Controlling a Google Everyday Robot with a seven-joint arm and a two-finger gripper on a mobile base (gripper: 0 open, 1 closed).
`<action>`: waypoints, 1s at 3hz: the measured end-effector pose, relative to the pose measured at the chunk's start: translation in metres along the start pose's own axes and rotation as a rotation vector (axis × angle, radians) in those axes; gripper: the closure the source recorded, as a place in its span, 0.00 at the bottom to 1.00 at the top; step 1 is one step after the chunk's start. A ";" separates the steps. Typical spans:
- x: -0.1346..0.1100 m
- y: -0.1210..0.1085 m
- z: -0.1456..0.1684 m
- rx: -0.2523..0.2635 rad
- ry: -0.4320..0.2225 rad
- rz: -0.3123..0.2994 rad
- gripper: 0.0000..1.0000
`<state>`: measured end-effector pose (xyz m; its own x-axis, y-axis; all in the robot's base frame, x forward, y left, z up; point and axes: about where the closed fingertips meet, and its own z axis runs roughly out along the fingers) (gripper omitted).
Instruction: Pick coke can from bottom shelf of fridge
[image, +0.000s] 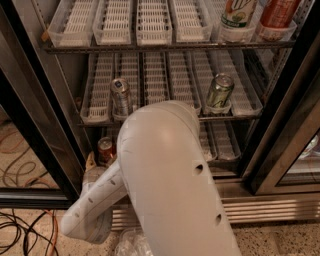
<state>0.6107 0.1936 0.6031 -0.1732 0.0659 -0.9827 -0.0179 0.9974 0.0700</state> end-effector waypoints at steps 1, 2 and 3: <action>0.001 -0.006 0.010 0.013 -0.004 -0.004 0.35; 0.004 -0.010 0.019 0.019 0.001 -0.010 0.36; 0.006 -0.014 0.031 0.034 0.003 -0.001 0.36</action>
Offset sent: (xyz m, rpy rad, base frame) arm 0.0277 -0.0157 -0.0074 -0.0238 -0.0208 -0.0410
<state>0.6404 0.1813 0.5910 -0.1758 0.0648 -0.9823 0.0149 0.9979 0.0632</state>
